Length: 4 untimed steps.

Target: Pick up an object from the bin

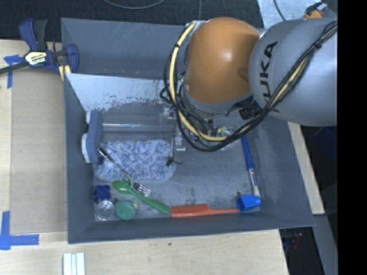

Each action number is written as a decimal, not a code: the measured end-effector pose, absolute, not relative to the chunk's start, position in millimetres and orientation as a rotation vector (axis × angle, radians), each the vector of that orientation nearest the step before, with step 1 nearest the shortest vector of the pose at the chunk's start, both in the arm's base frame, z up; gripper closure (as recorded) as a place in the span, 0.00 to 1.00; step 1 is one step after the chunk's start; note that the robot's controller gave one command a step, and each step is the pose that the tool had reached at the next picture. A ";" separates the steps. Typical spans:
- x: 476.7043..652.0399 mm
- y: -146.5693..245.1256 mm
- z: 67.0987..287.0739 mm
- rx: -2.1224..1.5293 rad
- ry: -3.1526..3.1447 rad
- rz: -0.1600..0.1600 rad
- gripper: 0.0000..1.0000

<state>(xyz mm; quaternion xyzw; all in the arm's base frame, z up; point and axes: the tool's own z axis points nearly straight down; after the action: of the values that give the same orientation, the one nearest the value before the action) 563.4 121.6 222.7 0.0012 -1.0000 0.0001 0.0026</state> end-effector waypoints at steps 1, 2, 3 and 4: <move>564.6 121.2 226.8 0.001 -3.143 -0.001 0.00; 547.3 156.7 196.6 0.600 -3.086 -0.002 0.00; 567.4 156.4 192.0 0.031 -3.149 -0.003 0.00; 567.4 172.0 151.5 0.526 -3.102 -0.004 0.00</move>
Offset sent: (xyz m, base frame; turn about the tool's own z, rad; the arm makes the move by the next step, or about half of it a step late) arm -0.0173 0.0364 -0.0271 -0.3973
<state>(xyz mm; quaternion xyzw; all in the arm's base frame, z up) 567.4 172.0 151.5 0.1672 -0.9859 -0.0013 -0.0025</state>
